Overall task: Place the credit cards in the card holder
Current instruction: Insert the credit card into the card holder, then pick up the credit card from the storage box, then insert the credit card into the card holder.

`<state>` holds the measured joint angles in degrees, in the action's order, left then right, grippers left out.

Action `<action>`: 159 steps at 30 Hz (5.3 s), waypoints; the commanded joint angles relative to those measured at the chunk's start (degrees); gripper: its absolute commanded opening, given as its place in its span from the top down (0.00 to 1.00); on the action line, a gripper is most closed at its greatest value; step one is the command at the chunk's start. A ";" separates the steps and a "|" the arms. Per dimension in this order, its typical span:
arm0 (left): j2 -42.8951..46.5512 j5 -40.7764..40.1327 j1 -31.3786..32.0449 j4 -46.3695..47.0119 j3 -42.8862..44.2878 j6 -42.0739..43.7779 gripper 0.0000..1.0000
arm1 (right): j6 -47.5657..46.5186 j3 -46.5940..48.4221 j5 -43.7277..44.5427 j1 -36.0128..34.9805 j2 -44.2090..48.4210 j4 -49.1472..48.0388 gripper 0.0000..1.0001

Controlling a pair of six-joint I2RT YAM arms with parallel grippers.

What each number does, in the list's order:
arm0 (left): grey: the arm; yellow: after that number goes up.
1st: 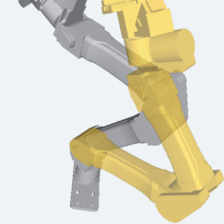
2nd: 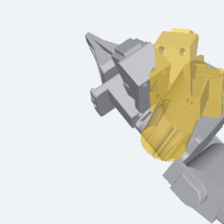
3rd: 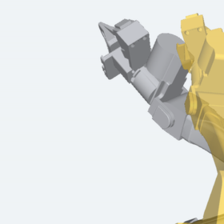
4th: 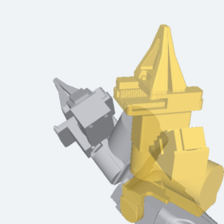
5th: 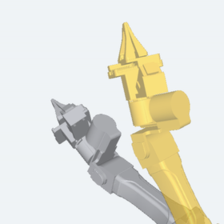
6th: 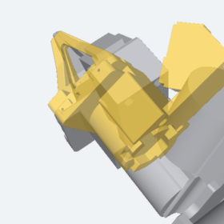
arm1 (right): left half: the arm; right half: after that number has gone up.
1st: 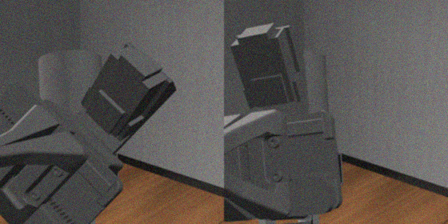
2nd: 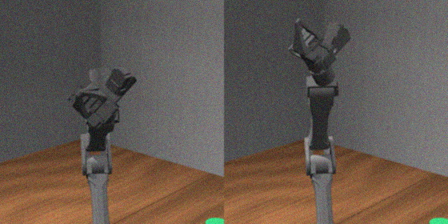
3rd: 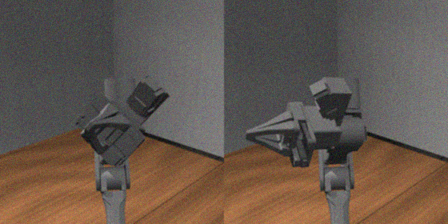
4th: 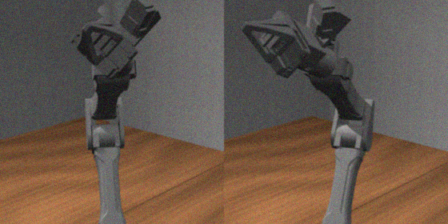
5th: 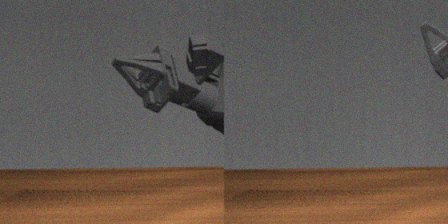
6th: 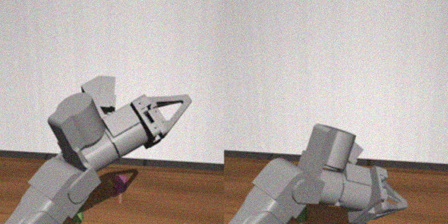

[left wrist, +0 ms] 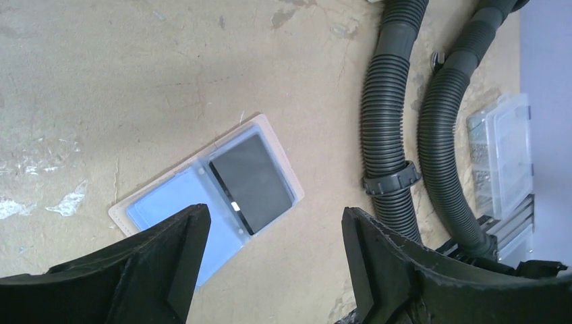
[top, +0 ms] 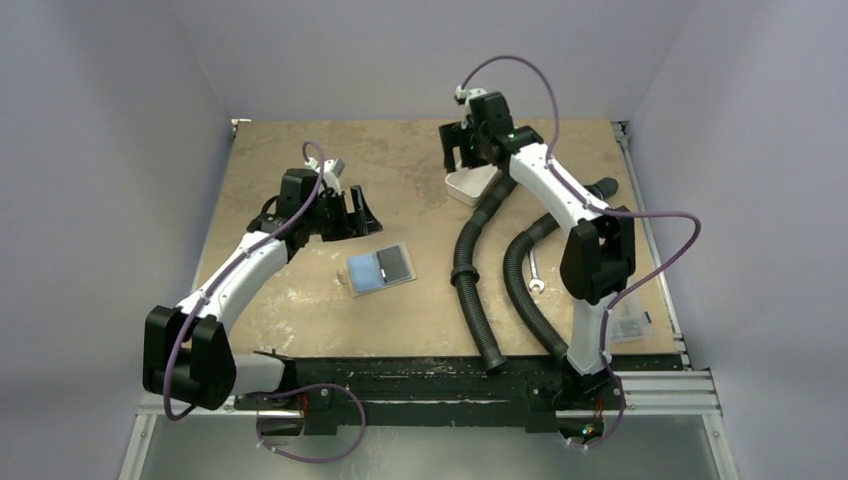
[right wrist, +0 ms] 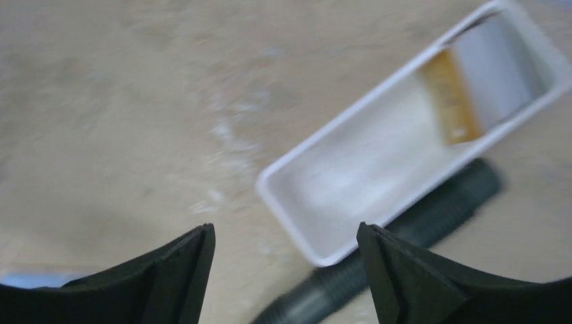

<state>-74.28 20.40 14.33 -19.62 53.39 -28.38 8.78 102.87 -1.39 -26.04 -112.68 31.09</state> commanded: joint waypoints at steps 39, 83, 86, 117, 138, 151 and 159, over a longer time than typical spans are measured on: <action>-1.70 -4.41 6.02 3.38 -0.06 10.78 0.23 | -37.30 36.29 32.85 7.39 -34.70 -5.84 0.35; -1.22 -3.05 5.98 3.75 -0.90 11.19 0.23 | -36.37 34.54 33.26 7.59 -27.59 -4.72 0.89; -1.15 -2.94 5.98 3.80 -0.98 11.15 0.23 | -35.62 34.11 32.23 7.59 -26.68 -3.70 0.97; -10.88 2.87 -1.58 3.28 -8.70 1.22 0.74 | 28.01 -30.47 -36.02 -5.13 8.64 -33.07 1.00; -17.35 -6.41 -1.58 -3.35 -7.80 2.98 1.00 | 27.97 -30.50 -31.26 -12.01 -1.01 -32.36 1.00; -17.21 -7.23 -1.58 -3.82 -7.85 3.16 1.00 | 26.89 -28.65 -32.74 -12.09 -5.67 -33.42 1.00; -16.47 -7.66 -1.58 -4.32 -7.79 3.20 1.00 | 26.22 -27.60 -32.77 -12.10 -6.73 -32.39 1.00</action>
<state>-90.13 19.11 12.88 -21.43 45.76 -26.87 36.82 73.21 -34.26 -38.13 -118.87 -1.37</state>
